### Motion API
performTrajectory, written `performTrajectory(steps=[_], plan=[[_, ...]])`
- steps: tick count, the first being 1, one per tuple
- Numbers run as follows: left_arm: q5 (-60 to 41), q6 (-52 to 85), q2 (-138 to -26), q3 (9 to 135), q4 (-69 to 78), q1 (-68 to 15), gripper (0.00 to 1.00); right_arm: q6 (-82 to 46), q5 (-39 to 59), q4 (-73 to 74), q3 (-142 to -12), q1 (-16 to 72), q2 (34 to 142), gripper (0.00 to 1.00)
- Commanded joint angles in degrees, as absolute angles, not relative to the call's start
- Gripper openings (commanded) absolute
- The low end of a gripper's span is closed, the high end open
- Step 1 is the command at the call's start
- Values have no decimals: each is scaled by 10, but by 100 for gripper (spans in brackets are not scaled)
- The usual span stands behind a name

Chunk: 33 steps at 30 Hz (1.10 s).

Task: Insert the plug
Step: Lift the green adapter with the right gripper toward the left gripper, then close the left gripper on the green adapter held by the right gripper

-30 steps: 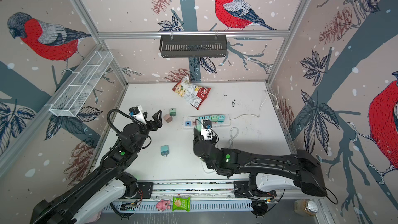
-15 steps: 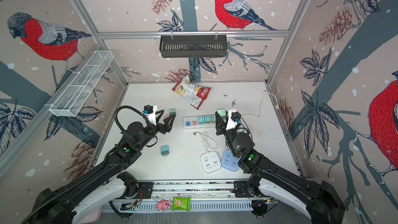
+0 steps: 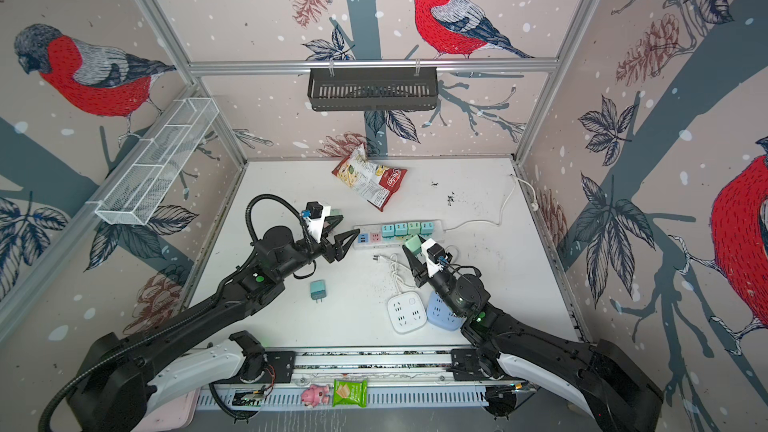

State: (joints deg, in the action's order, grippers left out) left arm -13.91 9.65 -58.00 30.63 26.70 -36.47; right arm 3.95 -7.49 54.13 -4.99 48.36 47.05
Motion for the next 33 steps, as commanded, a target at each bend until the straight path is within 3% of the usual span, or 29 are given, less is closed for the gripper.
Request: performTrajectory(steps=[1,12,24,33], plan=[[-171,78,-563,297,310,-368,74,88,-42,606,-29,485,453,2],[-197,5,-535,285,317,-427,69,178,28,564,-11,511,382,2],[-232,-21,-593,345,257,-473,67,255,32,663,47,547,415,2],[-275,-19,-670,417,189,-481,53,269,-10,714,60,547,464,1]])
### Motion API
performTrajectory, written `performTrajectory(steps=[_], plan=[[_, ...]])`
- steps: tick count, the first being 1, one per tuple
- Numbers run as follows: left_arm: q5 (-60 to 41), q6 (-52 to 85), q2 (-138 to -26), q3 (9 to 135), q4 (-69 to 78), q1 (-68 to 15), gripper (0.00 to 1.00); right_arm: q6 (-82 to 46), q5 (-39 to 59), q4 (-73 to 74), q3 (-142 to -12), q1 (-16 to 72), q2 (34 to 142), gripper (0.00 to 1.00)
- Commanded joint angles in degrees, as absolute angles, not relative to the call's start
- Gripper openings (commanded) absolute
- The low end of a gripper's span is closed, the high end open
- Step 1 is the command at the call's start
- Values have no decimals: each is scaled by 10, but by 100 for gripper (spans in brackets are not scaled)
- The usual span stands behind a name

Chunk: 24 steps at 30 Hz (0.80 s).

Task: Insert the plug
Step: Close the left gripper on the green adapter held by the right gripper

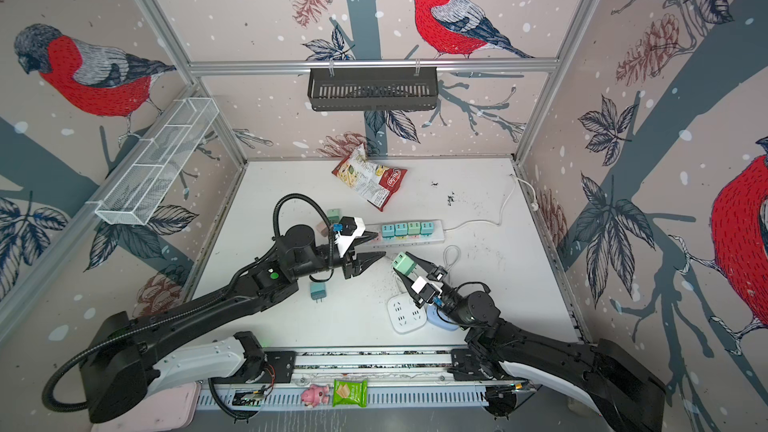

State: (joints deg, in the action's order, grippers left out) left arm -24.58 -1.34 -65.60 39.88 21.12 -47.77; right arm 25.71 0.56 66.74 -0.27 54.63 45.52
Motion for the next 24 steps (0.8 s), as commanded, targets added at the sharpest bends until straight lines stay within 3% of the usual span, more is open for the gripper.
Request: performTrajectory(steps=[1,24], plan=[[-276,-19,-678,426,180,-483,52,271,-8,714,57,546,471,1],[-299,-33,-740,487,114,-517,73,279,-35,747,48,553,538,1]])
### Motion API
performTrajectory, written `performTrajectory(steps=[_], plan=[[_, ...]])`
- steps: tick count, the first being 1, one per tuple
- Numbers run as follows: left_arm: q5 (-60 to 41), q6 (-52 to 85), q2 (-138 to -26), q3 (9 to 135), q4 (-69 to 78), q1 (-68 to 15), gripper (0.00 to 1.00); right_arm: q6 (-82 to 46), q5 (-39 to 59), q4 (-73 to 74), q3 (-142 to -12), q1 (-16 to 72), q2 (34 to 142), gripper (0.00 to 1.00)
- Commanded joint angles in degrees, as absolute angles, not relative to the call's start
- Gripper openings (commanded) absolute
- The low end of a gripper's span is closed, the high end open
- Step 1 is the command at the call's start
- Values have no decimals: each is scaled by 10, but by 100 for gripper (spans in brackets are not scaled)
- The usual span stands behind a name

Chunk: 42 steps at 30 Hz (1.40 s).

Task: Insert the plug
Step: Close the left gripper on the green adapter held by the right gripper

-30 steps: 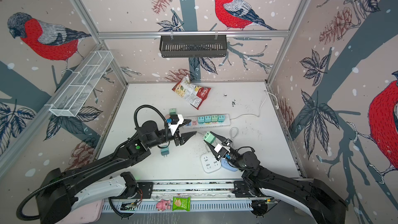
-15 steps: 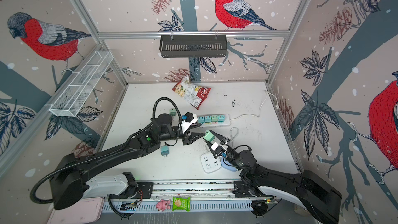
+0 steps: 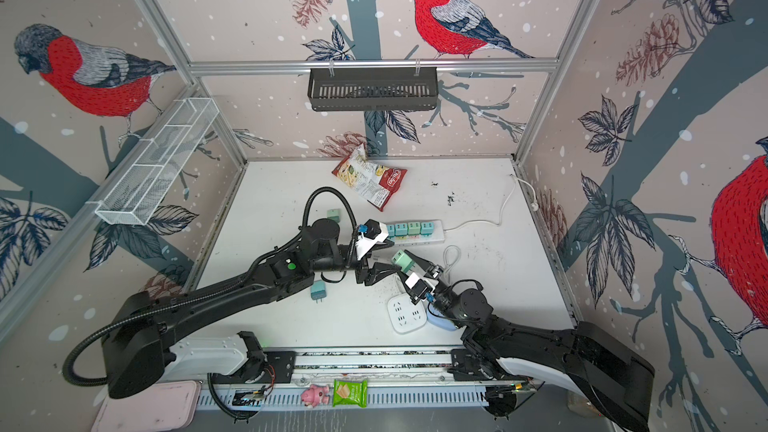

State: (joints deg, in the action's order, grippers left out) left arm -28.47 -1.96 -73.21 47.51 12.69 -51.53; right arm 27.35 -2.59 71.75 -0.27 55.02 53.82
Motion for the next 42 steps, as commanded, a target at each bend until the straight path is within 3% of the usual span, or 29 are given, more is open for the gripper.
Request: performTrajectory(steps=[1,13,26,34,42], plan=[[-300,-33,-746,493,108,-518,73,279,-35,747,48,553,538,1],[-279,-44,-793,542,47,-528,60,288,-72,760,53,564,542,1],[-290,-59,-837,596,-26,-537,59,305,-113,784,49,583,575,1],[-292,-66,-874,625,-61,-537,50,309,-147,804,52,589,582,0],[-281,-62,-873,625,-60,-538,52,305,-176,819,59,587,577,1]])
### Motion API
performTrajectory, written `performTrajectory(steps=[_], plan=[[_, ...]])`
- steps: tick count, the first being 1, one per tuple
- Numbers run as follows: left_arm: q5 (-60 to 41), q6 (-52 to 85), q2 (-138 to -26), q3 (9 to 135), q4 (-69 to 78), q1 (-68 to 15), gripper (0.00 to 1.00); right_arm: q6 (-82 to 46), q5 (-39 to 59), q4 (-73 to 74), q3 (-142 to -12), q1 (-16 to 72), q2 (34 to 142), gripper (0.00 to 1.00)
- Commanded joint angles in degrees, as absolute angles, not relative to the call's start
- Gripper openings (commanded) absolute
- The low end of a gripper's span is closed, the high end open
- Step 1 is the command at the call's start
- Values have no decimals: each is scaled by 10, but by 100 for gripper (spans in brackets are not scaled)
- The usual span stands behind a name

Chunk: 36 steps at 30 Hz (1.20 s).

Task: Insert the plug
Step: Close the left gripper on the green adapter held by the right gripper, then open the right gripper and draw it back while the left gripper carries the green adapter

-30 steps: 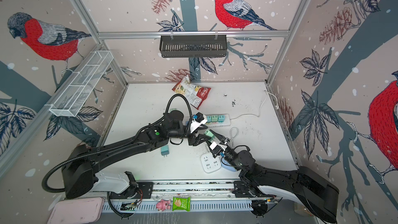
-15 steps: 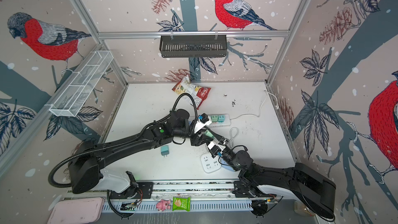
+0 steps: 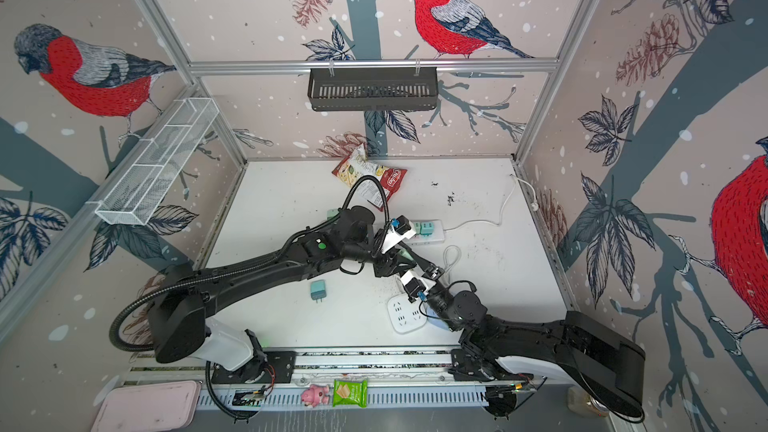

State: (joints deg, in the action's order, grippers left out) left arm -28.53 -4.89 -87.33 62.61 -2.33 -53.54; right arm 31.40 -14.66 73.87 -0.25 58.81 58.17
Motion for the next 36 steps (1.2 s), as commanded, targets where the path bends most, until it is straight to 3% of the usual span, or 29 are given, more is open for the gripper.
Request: performTrajectory(steps=[1,6,12,16,21,22,25,27,31,33,34,35,36], plan=[[-278,-59,-870,625,-58,-538,55,306,-178,821,59,588,577,1],[-272,-55,-860,620,-54,-537,58,306,-170,817,63,588,569,0],[-283,-59,-869,625,-60,-538,51,306,-168,817,66,588,562,1],[-304,-65,-883,638,-75,-538,36,304,-167,812,67,588,553,1],[-317,-70,-889,645,-83,-538,1,297,-175,804,64,584,550,6],[-318,-70,-889,645,-83,-538,0,295,-178,805,64,584,550,9],[-321,-71,-885,641,-78,-538,0,289,-179,803,63,579,550,19],[-317,-71,-879,637,-72,-538,0,286,-175,793,58,577,550,38],[-293,-65,-855,618,-46,-538,0,283,-175,784,54,576,548,44],[-274,-64,-830,599,-25,-538,0,281,-167,778,56,576,539,52],[-266,-65,-816,587,-12,-538,0,281,-160,768,55,576,533,60],[-253,-66,-798,575,4,-537,0,280,-148,751,51,576,524,88],[-235,-66,-778,548,25,-537,0,278,-133,726,46,576,514,100]])
